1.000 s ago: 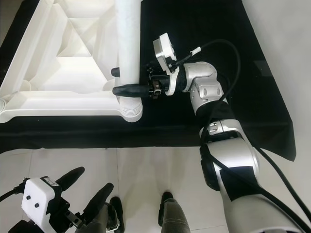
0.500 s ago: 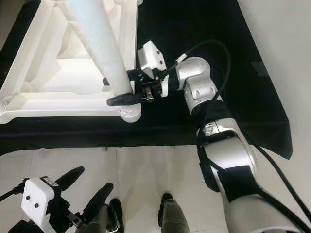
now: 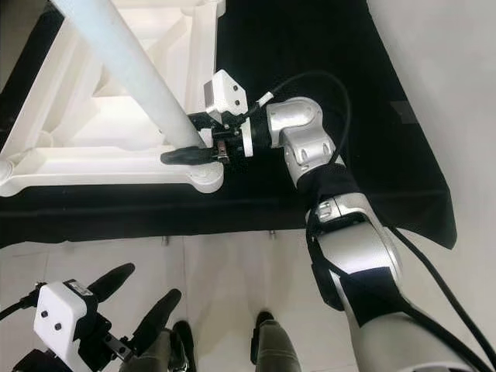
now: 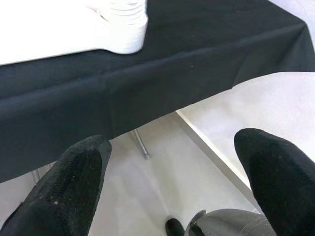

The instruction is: Building children table

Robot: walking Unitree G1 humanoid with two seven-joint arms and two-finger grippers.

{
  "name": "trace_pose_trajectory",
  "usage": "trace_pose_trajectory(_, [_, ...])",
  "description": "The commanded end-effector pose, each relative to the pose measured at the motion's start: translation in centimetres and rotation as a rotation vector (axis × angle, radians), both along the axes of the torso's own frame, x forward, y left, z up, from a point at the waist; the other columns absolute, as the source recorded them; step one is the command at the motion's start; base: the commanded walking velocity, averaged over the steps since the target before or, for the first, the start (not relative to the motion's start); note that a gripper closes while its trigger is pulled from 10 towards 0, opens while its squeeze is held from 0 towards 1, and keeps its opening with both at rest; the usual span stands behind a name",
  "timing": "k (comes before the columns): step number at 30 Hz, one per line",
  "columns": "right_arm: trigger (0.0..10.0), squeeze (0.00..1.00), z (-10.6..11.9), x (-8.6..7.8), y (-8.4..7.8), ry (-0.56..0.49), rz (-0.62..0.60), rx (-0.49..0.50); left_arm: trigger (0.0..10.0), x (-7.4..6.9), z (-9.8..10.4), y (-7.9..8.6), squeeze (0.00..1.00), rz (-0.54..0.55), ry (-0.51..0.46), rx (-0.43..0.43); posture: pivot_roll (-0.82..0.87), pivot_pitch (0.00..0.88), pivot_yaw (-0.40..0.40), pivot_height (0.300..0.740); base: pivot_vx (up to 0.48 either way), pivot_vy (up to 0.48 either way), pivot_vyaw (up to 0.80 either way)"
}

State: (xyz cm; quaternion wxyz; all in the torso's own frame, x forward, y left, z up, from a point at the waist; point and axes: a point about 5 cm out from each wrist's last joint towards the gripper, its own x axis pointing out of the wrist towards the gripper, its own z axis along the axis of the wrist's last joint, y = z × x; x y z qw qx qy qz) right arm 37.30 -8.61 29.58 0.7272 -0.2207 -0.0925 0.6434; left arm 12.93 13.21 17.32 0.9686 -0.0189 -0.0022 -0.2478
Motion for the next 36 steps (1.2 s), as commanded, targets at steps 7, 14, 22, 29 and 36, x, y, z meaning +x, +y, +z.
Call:
trace_pose_trajectory(7, [10.0,0.00,-4.6,1.7,-3.4,0.173,-0.388,0.003,10.0,-0.2,-0.4,0.0,0.00,0.005,0.022,0.001,0.02,0.391,0.006,0.740,0.000,0.000,0.00])
trace_pose_trajectory(14, [10.0,0.00,-5.9,1.3,-4.5,0.199,-0.550,0.068,10.0,-0.2,-0.4,0.1,0.00,0.005,0.023,0.001,0.01,0.391,0.016,0.740,0.000,0.000,0.00])
trace_pose_trajectory(22, [10.0,0.00,-6.4,1.0,-4.4,0.200,-0.692,0.104,10.0,-0.1,-0.5,0.3,0.00,0.005,0.025,0.005,0.01,0.384,0.017,0.740,0.000,0.000,0.00])
trace_pose_trajectory(29, [10.0,0.00,-5.3,0.6,-3.5,0.177,-0.690,0.189,10.0,0.0,-0.5,0.2,0.00,0.008,0.022,0.006,0.01,0.386,0.013,0.740,0.000,0.000,0.00])
trace_pose_trajectory(36, [10.0,0.00,-1.9,-0.5,-2.3,0.109,-0.457,0.345,10.0,0.1,-0.6,0.2,0.00,0.010,0.020,0.005,0.01,0.383,0.010,0.740,0.000,0.000,0.00])
